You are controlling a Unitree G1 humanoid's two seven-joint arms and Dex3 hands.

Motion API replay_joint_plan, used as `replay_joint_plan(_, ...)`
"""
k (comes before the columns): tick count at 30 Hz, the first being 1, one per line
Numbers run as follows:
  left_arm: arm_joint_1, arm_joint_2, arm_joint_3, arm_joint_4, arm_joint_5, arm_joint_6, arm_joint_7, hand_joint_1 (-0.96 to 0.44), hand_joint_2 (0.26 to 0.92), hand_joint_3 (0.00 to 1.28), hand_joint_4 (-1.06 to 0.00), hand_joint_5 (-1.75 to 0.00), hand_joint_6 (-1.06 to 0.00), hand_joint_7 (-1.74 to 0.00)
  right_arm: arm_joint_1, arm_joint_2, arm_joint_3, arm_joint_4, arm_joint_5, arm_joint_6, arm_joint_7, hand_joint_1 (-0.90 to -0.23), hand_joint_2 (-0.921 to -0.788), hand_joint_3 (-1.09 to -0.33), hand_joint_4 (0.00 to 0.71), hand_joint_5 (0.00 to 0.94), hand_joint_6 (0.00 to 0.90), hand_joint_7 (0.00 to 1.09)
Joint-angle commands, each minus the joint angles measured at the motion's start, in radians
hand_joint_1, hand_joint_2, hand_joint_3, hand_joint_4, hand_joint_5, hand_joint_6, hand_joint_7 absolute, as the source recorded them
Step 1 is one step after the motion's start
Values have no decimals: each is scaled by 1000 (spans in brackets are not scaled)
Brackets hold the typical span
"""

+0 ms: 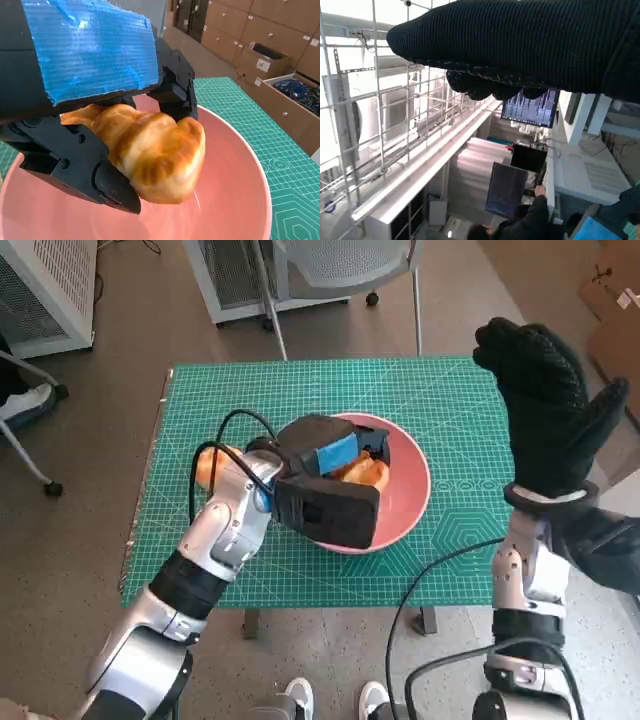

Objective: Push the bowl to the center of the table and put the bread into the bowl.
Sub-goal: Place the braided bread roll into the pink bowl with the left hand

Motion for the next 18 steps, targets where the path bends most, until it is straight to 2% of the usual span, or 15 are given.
replay_joint_plan(1, 15, 1, 20, -42, -26, 23, -22, -191, 811, 50, -67, -81, -188, -286, 24, -4, 8, 2, -16, 13, -21, -591, -921, -611, 324, 1, 382, 0)
replay_joint_plan(5, 20, 13, 23, -53, -37, 8, -29, -271, 798, 18, -15, -16, -173, -158, 22, -4, 12, 7, -20, 12, -25, -591, -921, -611, 324, 1, 377, 0)
replay_joint_plan(18, 52, 64, 61, -165, -63, 20, -80, -375, 779, 0, 1, 1, -145, -96, 7, -2, 17, 30, -6, 14, -12, -590, -921, -612, 325, 1, 373, 1)
